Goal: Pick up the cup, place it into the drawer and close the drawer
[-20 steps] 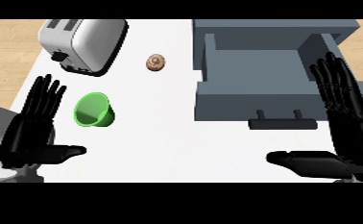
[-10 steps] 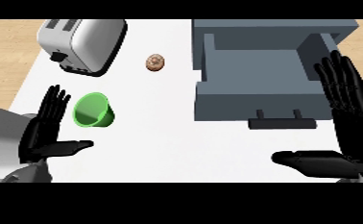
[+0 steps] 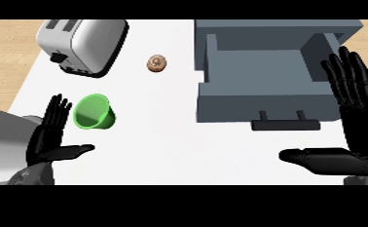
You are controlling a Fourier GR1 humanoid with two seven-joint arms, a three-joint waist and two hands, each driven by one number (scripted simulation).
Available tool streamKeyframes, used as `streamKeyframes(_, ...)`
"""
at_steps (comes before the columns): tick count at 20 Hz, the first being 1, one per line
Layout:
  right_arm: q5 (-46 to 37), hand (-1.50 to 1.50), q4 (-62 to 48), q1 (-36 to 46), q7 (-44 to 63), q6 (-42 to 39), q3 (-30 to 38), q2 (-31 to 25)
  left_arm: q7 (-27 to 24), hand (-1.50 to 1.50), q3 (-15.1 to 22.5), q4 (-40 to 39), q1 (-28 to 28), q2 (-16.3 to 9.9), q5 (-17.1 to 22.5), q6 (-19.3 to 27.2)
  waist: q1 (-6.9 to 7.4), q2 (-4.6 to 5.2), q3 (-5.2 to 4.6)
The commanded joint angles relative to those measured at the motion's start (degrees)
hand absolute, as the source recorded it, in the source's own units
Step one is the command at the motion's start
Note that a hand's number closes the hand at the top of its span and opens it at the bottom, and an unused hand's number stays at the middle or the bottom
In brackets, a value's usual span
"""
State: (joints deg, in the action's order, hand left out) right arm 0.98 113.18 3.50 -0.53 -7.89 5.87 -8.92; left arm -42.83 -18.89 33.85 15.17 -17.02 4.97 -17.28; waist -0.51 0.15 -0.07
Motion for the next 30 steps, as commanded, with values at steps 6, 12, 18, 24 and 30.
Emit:
streamKeyframes(6,-0.1,-1.50,-1.3,1.5,-0.3,-0.3,-0.8,1.2,-11.8,-1.50,-1.9,-20.9,10.8,-3.8,-2.6,0.3,-0.77,0.32,-0.11)
streamKeyframes(12,0.0,-1.50,-0.6,2.2,1.3,-0.9,0.6,-0.2,-17.1,-1.50,-0.6,-22.1,8.4,-2.6,-3.9,-1.1,-0.68,0.30,-0.12)
streamKeyframes(18,-4.1,-1.50,2.2,0.4,1.3,1.2,-4.6,3.1,-16.8,-1.50,-0.9,-23.9,10.5,-1.9,-4.1,-0.3,-0.92,0.35,-0.17)
streamKeyframes(24,-2.7,-1.50,-2.5,1.9,-1.0,0.0,-3.3,2.7,-16.1,-1.50,-1.2,-24.4,12.3,-2.3,-3.8,-2.1,-1.08,0.55,-0.20)
streamKeyframes(30,-1.2,-1.50,-2.7,2.1,-1.1,-1.2,-2.0,1.8,-17.9,-1.50,-1.4,-23.6,12.1,0.2,-3.2,-5.1,-1.29,0.73,-0.27)
